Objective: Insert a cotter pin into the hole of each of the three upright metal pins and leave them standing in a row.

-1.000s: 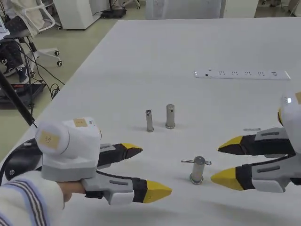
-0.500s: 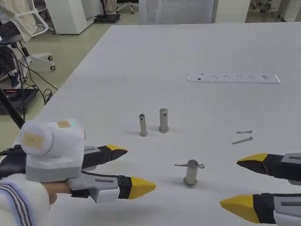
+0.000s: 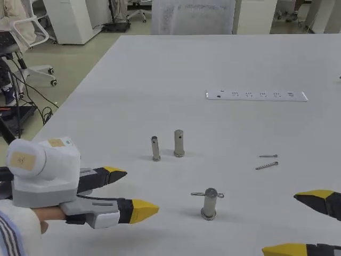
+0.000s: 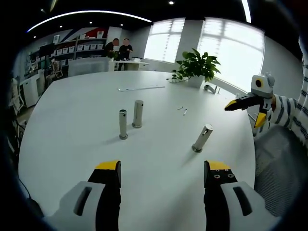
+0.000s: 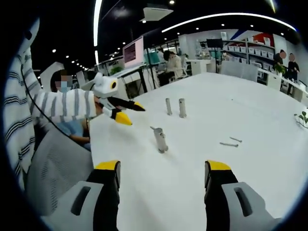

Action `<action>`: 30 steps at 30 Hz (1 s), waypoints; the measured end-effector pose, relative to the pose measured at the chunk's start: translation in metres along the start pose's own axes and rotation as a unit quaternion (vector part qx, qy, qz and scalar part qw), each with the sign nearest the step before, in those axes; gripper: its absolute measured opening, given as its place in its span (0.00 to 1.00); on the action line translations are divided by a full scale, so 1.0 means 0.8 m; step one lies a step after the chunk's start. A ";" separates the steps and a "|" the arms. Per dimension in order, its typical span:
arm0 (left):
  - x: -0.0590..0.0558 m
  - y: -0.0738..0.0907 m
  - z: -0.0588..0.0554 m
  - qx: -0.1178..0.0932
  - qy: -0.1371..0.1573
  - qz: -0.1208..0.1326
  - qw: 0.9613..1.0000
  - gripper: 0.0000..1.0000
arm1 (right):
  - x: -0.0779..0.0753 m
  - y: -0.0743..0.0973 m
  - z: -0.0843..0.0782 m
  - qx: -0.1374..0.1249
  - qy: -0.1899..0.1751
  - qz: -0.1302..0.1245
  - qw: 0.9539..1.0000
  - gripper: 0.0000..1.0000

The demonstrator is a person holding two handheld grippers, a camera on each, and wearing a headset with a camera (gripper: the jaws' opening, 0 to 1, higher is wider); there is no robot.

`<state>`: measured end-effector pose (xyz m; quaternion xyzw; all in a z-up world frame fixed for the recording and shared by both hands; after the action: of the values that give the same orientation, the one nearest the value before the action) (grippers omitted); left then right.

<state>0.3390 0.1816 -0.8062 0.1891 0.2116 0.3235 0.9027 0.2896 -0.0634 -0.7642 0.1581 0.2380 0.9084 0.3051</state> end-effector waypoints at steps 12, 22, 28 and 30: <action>0.019 -0.001 0.013 -0.015 0.019 0.029 0.999 0.67 | -0.002 0.009 -0.013 0.006 -0.029 -0.020 0.999 0.95; 0.041 0.004 0.033 -0.029 0.008 0.059 0.998 0.61 | -0.002 0.006 -0.019 0.017 -0.031 -0.025 0.999 1.00; 0.051 -0.007 0.043 -0.028 -0.006 0.066 0.997 0.52 | -0.002 0.007 -0.017 0.012 -0.035 -0.029 0.999 1.00; 0.053 -0.014 0.046 -0.031 -0.006 0.066 0.997 0.50 | -0.002 0.008 -0.017 0.012 -0.036 -0.031 0.999 1.00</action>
<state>0.3927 0.1946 -0.7919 0.1769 0.1835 0.3880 0.8857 0.2820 -0.0734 -0.7722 0.1865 0.2427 0.8894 0.3394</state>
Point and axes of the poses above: the centre of the closed fingertips' face, and the gripper's own axes: y roughly backward along the fingers, x roughly to its left, z roughly out of its top, the point moved 3 cm from there along y, roughly backward along the fingers, and after that the axes turned 5 degrees about -z, right-handed, at the moved point
